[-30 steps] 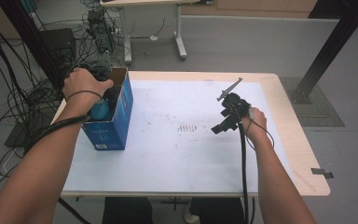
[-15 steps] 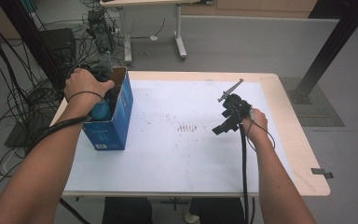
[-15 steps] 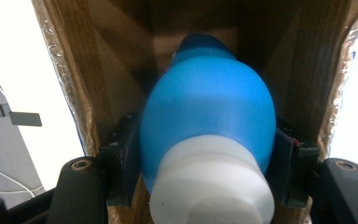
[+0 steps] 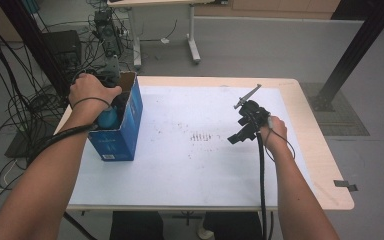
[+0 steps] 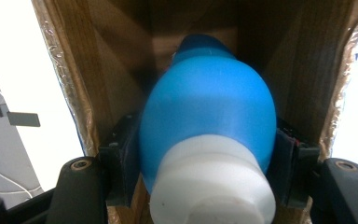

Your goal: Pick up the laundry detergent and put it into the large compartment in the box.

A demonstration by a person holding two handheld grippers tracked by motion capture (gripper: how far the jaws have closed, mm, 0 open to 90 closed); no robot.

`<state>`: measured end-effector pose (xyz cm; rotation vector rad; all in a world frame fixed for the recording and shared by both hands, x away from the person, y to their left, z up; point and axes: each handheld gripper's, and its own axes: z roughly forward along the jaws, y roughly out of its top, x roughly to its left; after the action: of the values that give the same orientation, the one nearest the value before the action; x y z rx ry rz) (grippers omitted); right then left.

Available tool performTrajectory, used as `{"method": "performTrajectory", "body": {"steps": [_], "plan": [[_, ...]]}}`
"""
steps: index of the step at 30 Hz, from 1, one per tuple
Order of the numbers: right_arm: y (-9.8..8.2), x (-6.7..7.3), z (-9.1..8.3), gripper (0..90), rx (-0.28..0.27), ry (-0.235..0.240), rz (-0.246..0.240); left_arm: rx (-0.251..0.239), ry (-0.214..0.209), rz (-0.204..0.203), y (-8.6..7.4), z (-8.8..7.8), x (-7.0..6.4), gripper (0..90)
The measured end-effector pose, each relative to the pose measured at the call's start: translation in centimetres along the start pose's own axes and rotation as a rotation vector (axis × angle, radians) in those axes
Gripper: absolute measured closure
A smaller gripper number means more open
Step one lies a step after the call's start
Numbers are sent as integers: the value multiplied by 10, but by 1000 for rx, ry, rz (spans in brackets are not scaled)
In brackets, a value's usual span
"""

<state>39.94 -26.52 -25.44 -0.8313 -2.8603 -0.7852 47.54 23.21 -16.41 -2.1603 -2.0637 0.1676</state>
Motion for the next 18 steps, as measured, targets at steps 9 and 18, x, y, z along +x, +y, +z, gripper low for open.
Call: {"method": "performTrajectory", "body": {"steps": [9,18], "plan": [[0,0,-2,35,0,-3,2,2,-5,-2,1,0,1,368],[0,0,-2,35,-3,-4,4,-1,-8,-6,0,1,2,368]]}}
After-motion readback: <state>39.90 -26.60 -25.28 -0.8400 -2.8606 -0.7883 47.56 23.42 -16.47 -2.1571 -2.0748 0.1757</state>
